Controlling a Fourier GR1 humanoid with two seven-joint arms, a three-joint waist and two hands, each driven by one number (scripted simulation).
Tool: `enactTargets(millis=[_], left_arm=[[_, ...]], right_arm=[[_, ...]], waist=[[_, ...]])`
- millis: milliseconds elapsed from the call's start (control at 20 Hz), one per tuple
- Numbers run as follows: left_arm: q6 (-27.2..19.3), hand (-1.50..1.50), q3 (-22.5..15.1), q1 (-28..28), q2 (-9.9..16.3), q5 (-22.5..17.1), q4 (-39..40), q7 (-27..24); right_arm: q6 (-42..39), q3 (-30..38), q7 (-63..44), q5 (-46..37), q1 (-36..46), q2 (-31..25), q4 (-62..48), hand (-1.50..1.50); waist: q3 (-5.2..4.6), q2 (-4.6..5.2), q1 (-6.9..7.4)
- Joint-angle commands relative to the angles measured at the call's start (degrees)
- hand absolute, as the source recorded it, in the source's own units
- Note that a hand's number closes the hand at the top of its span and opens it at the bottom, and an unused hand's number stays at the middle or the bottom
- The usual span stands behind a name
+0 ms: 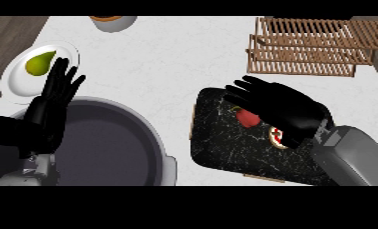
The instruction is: Pick the bell pepper from the tray and place it in the tiered shelf
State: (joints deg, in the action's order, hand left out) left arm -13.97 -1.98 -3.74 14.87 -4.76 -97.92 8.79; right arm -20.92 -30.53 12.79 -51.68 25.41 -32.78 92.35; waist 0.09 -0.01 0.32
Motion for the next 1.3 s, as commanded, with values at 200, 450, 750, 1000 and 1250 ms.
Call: enactTargets(millis=[200, 450, 750, 1000, 1250], left_arm=[[1.6, 0.00, 1.7, -0.8, -1.7, 1.1, 2.0, 0.3], [4.0, 0.00, 5.3, -3.9, -1.4, -0.1, 9.7, -4.7], [1.8, 0.00, 1.9, -0.7, -3.1, 2.4, -2.7, 4.9], [4.3, 0.00, 4.2, -1.8, -3.1, 2.7, 2.9, 0.2], [3.3, 0.00, 2.3, 0.6, -4.9, 4.9, -0.4, 0.9]], right_arm=[[2.2, 2.0, 4.7, -8.6, 1.1, 8.0, -9.2, -1.50], [2.7, 4.4, 7.9, -10.8, 0.6, 9.0, -12.9, -1.50], [10.1, 6.4, 14.5, -14.5, 0.5, 11.5, -22.3, -1.50], [6.1, 9.4, 15.0, -15.9, 3.9, 15.0, -22.3, -1.50], [11.8, 9.6, 17.0, -19.0, 2.0, 16.9, -29.3, -1.50]], waist=[[-0.09, 0.05, -0.02], [-0.11, 0.09, -0.20], [-0.07, 0.05, 0.13], [-0.10, 0.03, -0.08], [-0.08, 0.06, 0.09]])
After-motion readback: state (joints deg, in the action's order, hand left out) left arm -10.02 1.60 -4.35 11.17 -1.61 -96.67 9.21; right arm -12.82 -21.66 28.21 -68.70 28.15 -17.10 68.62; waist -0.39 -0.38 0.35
